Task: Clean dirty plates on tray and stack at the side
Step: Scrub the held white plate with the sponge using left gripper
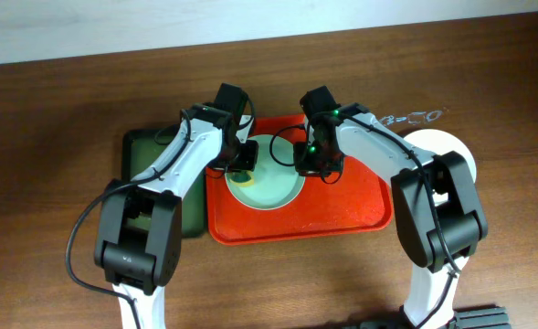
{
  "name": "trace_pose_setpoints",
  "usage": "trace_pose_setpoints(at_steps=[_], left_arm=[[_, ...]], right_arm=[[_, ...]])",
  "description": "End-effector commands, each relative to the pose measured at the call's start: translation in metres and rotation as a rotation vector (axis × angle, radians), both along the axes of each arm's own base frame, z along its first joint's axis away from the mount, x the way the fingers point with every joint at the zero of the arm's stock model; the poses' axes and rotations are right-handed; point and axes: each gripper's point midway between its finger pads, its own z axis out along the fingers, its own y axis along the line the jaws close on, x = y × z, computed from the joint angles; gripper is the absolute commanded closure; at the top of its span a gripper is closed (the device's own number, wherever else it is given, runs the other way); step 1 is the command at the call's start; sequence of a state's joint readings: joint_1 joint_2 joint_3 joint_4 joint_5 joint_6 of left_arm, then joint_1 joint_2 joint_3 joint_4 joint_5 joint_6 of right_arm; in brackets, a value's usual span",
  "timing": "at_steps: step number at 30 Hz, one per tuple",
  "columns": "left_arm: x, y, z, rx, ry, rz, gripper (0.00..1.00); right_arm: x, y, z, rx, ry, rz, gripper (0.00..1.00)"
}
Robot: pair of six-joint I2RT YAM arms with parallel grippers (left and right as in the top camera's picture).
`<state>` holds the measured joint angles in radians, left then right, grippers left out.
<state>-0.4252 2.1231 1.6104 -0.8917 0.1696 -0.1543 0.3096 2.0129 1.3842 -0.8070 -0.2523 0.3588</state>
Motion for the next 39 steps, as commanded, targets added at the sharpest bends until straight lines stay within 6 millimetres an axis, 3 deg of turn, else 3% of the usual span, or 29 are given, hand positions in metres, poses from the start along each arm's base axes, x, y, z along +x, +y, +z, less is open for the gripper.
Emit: trace_pose_setpoints(at_steps=[1, 3, 5, 21, 23, 27, 30, 32, 36, 38, 39], left_arm=[[0.003, -0.004, 0.002, -0.022, -0.002, 0.007, 1.0], [0.004, -0.004, 0.002, -0.022, -0.004, 0.007, 1.0], [0.004, -0.004, 0.002, -0.022, -0.004, 0.007, 1.0], [0.005, 0.0, -0.003, 0.009, -0.016, 0.017, 1.0], [0.001, -0.001, -0.01, 0.02, 0.001, 0.01, 1.0], [-0.009, -0.007, -0.049, 0.049, 0.07, 0.008, 1.0], [-0.024, -0.031, -0.062, -0.083, 0.171, -0.004, 1.0], [-0.029, -0.054, -0.049, -0.221, 0.212, -0.038, 1.0], [-0.017, -0.096, 0.005, -0.468, 0.209, -0.111, 1.0], [-0.004, -0.099, 0.035, -0.467, 0.156, -0.138, 1.0], [0.009, -0.085, 0.046, -0.352, 0.102, -0.113, 1.0]], right_arm=[[0.003, 0.006, 0.007, 0.004, -0.026, 0.024, 0.83], [0.003, 0.006, 0.007, 0.004, -0.027, 0.024, 0.84], [0.004, 0.006, 0.007, 0.006, -0.031, 0.024, 0.96], [0.005, 0.007, 0.007, 0.006, -0.031, 0.024, 0.96], [0.005, 0.007, 0.007, 0.006, -0.031, 0.024, 0.96], [0.005, 0.007, 0.007, 0.006, -0.031, 0.024, 0.96], [0.005, 0.007, 0.007, 0.006, -0.032, 0.023, 0.96], [0.005, 0.007, 0.007, 0.006, -0.032, 0.023, 0.96], [0.004, 0.007, 0.007, 0.007, -0.031, 0.023, 0.96], [0.004, 0.007, 0.007, 0.006, -0.031, 0.023, 0.96], [0.004, 0.007, 0.007, 0.006, -0.031, 0.023, 0.96]])
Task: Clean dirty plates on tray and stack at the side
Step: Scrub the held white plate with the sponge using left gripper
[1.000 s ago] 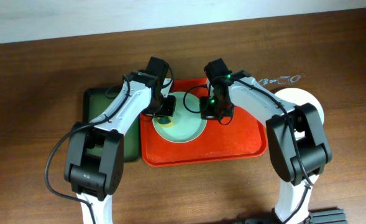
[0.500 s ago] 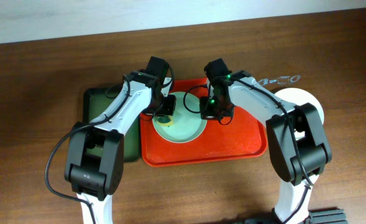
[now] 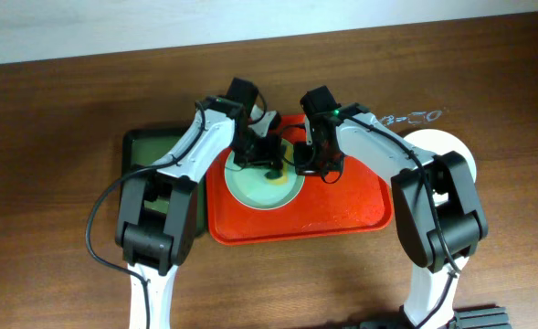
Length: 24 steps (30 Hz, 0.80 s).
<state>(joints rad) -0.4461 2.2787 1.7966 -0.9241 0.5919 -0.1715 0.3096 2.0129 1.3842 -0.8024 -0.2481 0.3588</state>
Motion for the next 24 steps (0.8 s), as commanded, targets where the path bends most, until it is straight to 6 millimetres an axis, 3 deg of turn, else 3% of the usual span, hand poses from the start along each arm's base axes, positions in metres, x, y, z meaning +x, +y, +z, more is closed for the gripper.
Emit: trace_pose_setpoints(at_steps=[1, 9, 14, 24], left_arm=[[0.025, 0.016, 0.04, 0.149, -0.137, 0.0, 1.0], [0.036, 0.059, 0.027, 0.422, -0.203, 0.058, 1.0], [0.031, 0.058, 0.014, 0.44, -0.197, 0.05, 1.0], [0.012, 0.05, -0.047, 0.405, -0.165, 0.068, 1.0]], right_arm=[[0.003, 0.007, 0.007, 0.009, -0.025, 0.024, 0.96], [0.003, 0.007, 0.007, 0.009, -0.025, 0.024, 0.96], [0.003, 0.007, 0.007, 0.009, -0.026, 0.024, 0.96], [0.003, 0.007, 0.007, 0.009, -0.025, 0.024, 0.96]])
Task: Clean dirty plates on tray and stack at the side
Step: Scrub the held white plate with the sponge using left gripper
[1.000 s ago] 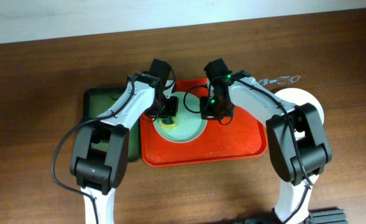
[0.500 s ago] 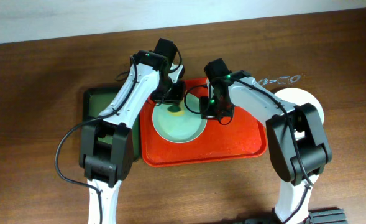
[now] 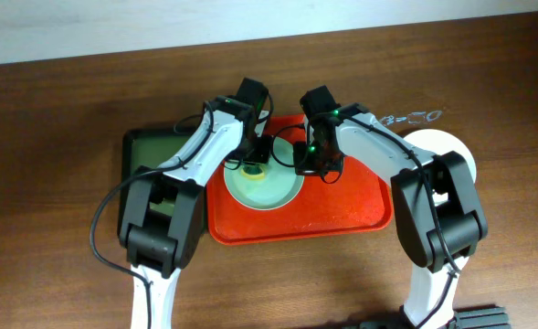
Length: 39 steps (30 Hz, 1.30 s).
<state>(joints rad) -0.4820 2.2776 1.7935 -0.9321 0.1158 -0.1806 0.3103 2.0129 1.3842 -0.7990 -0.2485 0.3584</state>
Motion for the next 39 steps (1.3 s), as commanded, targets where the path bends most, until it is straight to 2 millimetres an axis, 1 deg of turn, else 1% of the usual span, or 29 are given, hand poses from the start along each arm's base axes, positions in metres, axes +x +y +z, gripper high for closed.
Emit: trace_pose_setpoints(at_steps=[1, 5, 7, 9, 11, 12, 14, 16, 18, 19, 21, 22, 24, 29, 33, 34, 37, 39], left_arm=[[-0.022, -0.008, -0.027, -0.053, 0.047, 0.014, 1.0], [-0.038, -0.021, -0.044, -0.099, 0.072, -0.015, 1.0], [-0.043, -0.024, -0.048, -0.099, 0.075, -0.028, 1.0], [-0.05, -0.034, -0.047, -0.142, 0.099, -0.049, 1.0], [-0.057, -0.05, -0.039, -0.238, 0.134, -0.1, 1.0], [-0.062, -0.062, -0.03, -0.315, 0.157, -0.138, 1.0], [-0.062, -0.078, -0.008, -0.41, 0.177, -0.173, 1.0], [-0.05, -0.083, 0.022, -0.422, 0.138, -0.183, 1.0], [-0.035, -0.077, 0.052, -0.365, 0.057, -0.176, 1.0], [-0.027, -0.069, 0.066, -0.314, 0.007, -0.164, 1.0], [-0.015, -0.051, 0.086, -0.209, -0.074, -0.137, 1.0], [-0.012, -0.044, 0.089, -0.169, -0.095, -0.12, 1.0], [-0.009, -0.028, 0.085, -0.086, -0.109, -0.083, 1.0], [-0.006, 0.004, 0.063, 0.078, -0.129, 0.02, 1.0], [-0.016, 0.011, 0.036, 0.098, -0.097, 0.018, 1.0], [-0.02, 0.013, 0.023, 0.099, -0.095, 0.017, 1.0], [-0.026, 0.017, 0.0, 0.1, -0.093, 0.018, 1.0], [-0.03, 0.02, -0.01, 0.103, -0.088, 0.021, 1.0]], right_arm=[[0.003, 0.006, 0.007, 0.008, -0.022, 0.023, 0.96], [0.003, 0.006, 0.007, 0.008, -0.022, 0.023, 0.96], [0.003, 0.006, 0.007, 0.008, -0.022, 0.023, 0.96], [0.003, 0.006, 0.007, 0.008, -0.022, 0.023, 0.96], [0.003, 0.006, 0.007, 0.008, -0.022, 0.023, 0.96], [0.003, 0.006, 0.007, 0.008, -0.022, 0.023, 0.96], [0.003, 0.006, 0.007, 0.008, -0.022, 0.023, 0.96], [0.003, 0.006, 0.007, 0.008, -0.022, 0.023, 0.96], [0.003, 0.006, 0.007, 0.007, -0.022, 0.023, 0.96], [0.003, 0.006, 0.007, 0.007, -0.022, 0.023, 0.96], [0.003, 0.006, 0.007, 0.007, -0.022, 0.023, 0.96], [0.003, 0.006, 0.007, 0.008, -0.022, 0.023, 0.96], [0.003, 0.006, 0.007, 0.008, -0.022, 0.023, 0.96], [0.003, 0.006, 0.007, 0.008, -0.022, 0.023, 0.96], [0.003, 0.006, 0.007, 0.008, -0.022, 0.023, 0.96], [0.003, 0.006, 0.007, 0.008, -0.022, 0.023, 0.96], [0.003, 0.006, 0.007, 0.008, -0.022, 0.023, 0.96], [0.003, 0.006, 0.007, 0.008, -0.022, 0.023, 0.96]])
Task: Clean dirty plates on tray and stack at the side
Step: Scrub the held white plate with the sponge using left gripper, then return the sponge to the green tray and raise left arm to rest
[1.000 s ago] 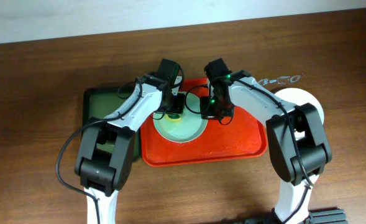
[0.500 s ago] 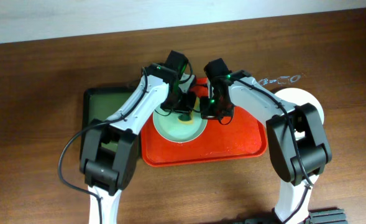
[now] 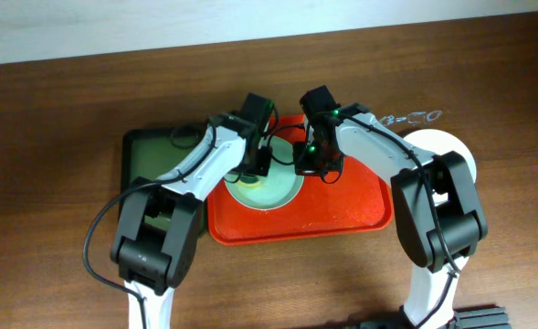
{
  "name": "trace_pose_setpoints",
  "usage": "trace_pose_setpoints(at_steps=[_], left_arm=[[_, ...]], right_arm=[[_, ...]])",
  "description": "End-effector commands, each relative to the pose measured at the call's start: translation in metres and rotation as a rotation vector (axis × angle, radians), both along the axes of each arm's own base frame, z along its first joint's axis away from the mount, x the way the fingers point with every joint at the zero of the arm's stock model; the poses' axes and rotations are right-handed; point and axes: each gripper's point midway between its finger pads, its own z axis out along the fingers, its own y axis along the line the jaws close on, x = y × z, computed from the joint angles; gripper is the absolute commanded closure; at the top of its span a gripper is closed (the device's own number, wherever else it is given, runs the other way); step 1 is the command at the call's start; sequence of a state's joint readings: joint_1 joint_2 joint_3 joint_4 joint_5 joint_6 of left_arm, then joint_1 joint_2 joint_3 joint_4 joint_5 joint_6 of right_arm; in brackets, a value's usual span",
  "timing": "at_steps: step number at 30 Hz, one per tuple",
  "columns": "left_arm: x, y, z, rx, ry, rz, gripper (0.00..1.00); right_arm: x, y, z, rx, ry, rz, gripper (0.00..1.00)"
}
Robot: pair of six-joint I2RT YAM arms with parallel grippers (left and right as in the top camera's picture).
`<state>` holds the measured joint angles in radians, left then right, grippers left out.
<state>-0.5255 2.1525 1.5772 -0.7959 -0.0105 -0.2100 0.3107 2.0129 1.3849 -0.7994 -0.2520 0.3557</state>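
Note:
A pale green plate [image 3: 276, 190] lies in the red tray [image 3: 342, 215] at the middle of the table. My left gripper [image 3: 253, 172] is down over the plate's left half, shut on a small yellow-green sponge [image 3: 250, 180] that rests on the plate. My right gripper [image 3: 307, 167] sits at the plate's right rim and looks shut on it; its fingertips are hidden under the wrist.
A white plate [image 3: 444, 144] lies on the table to the right of the tray, partly under my right arm. A dark green tray [image 3: 150, 157] lies against the red tray's left side. Both arms cross over the red tray.
My left gripper and the sponge have shifted slightly toward the front of the plate's left half, and the wrist has turned a little. The right gripper has not moved.
First my left gripper was at the plate's left rim. Then it was at the plate's middle with the sponge, then at the upper left, and now at the left half. The right gripper stayed at the right rim throughout.

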Motion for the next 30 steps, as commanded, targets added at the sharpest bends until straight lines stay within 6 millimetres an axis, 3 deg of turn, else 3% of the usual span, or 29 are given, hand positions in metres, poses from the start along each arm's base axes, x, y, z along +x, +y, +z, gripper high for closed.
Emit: trace_pose_setpoints(at_steps=[1, 3, 7, 8, 12, 14, 16, 20, 23, 26, 30], left_arm=[[-0.014, 0.009, -0.014, 0.018, 0.013, 0.014, 0.99], [-0.023, 0.004, -0.021, -0.022, 0.056, 0.004, 0.99], [-0.052, -0.045, -0.008, -0.304, 0.194, -0.154, 1.0], [-0.054, -0.048, -0.005, -0.317, 0.202, -0.161, 1.0], [-0.026, -0.002, 0.02, -0.045, 0.127, -0.093, 1.0], [-0.006, 0.024, 0.063, 0.096, 0.068, -0.056, 1.0], [0.005, 0.034, 0.093, 0.139, 0.028, -0.036, 1.0], [0.011, 0.059, 0.128, 0.193, 0.007, 0.007, 1.0], [0.004, 0.089, 0.125, 0.22, 0.08, 0.087, 1.0], [0.0, 0.122, 0.121, 0.232, 0.138, 0.208, 0.97], [-0.004, 0.161, 0.097, 0.247, 0.207, 0.302, 0.98]], right_arm=[[0.003, 0.006, 0.006, 0.004, -0.022, 0.019, 0.96], [0.003, 0.006, 0.006, 0.004, -0.022, 0.019, 0.96], [0.003, 0.006, 0.006, 0.005, -0.023, 0.019, 0.96], [0.003, 0.006, 0.006, 0.005, -0.023, 0.019, 0.96], [0.003, 0.006, 0.006, 0.005, -0.023, 0.019, 0.94], [0.004, 0.006, 0.007, 0.006, -0.027, 0.019, 0.81], [0.004, 0.006, 0.007, 0.006, -0.026, 0.019, 0.74], [0.003, 0.006, 0.007, 0.006, -0.025, 0.019, 0.64], [0.003, 0.006, 0.007, 0.006, -0.025, 0.019, 0.53], [0.003, 0.006, 0.007, 0.006, -0.025, 0.019, 0.52], [0.003, 0.006, 0.007, 0.006, -0.026, 0.019, 0.52]])
